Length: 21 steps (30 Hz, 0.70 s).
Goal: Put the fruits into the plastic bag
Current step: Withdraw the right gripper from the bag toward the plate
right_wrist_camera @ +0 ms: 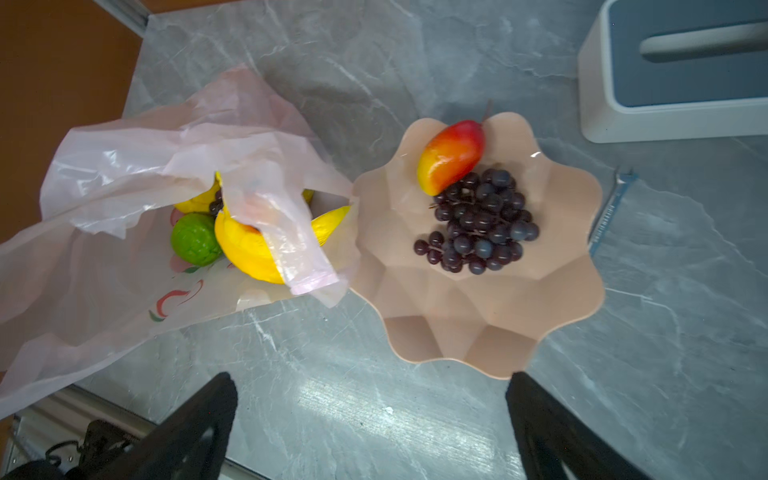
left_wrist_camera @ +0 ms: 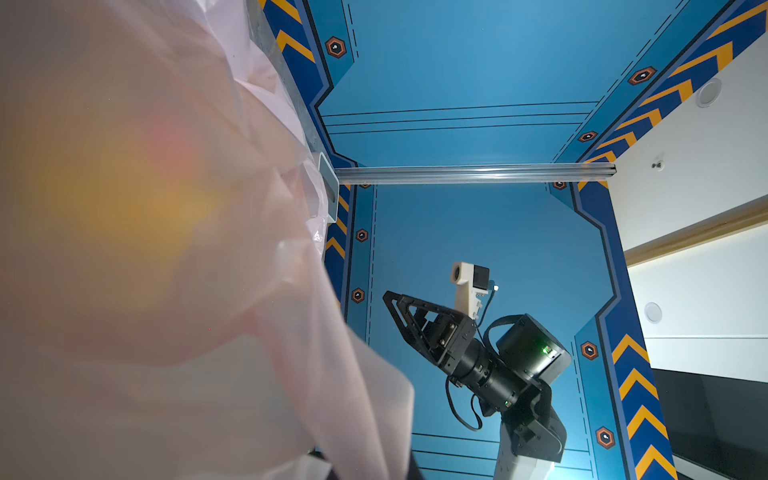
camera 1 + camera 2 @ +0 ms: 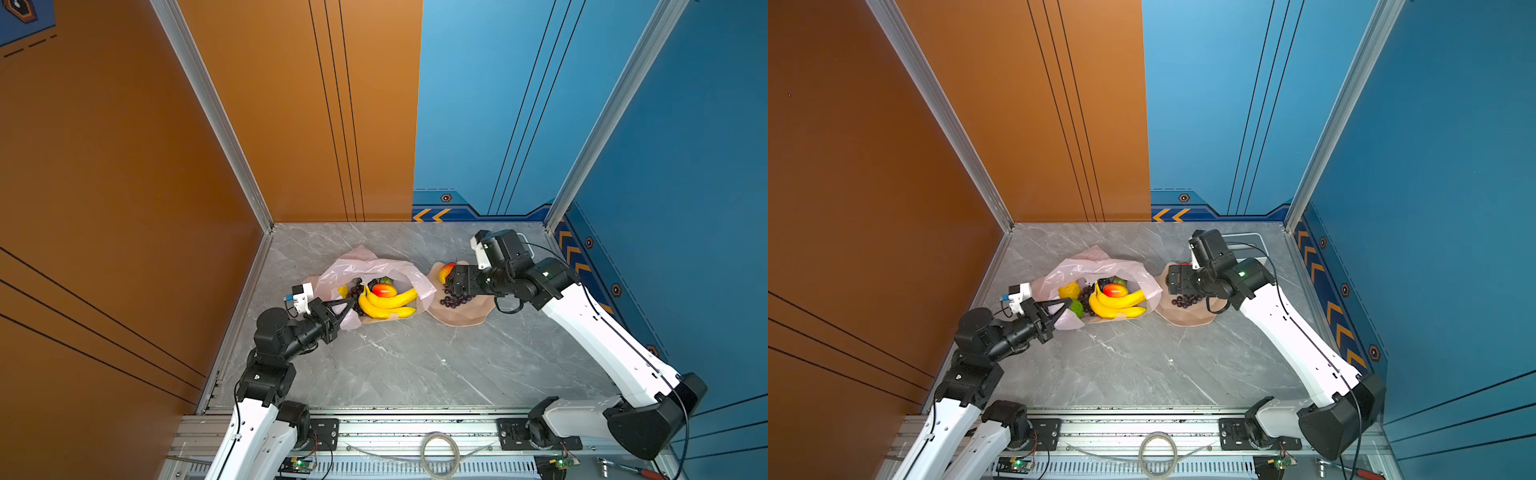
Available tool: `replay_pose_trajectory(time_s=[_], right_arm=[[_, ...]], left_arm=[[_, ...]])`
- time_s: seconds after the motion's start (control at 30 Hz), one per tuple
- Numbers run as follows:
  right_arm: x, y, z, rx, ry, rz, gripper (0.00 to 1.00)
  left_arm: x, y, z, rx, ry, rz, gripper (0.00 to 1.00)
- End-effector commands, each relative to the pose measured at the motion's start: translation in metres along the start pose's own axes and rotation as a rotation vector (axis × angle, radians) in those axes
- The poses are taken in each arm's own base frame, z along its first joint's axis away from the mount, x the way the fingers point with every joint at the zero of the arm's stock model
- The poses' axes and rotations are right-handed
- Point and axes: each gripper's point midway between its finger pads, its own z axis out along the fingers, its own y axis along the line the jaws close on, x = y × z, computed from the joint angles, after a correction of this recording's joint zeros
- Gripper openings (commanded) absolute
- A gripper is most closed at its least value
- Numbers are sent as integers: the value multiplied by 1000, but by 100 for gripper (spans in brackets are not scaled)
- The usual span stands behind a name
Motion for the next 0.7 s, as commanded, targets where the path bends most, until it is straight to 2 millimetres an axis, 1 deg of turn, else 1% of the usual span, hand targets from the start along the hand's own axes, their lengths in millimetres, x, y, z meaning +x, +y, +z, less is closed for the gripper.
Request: replay_pose_trajectory(time_s=[0.0,0.1,0.23,0.4,0.67], right_arm=[[-2,-24,3,52,14,10,100],[-14,-35,14,66,14,32,100],[-27,-44,43,44,46,100,100],[-47,-43,77,16,46,153,100],[-64,-39,135,-43,63,250,100]], left_arm=[[-1,9,-2,-17,-10,22,0],[0,14,-3,-35,-5,29,0],[2,17,-3,-43,2,29,0],[1,18,-2,-47,4,29,0],[2,14,-2,-37,9,30,0]])
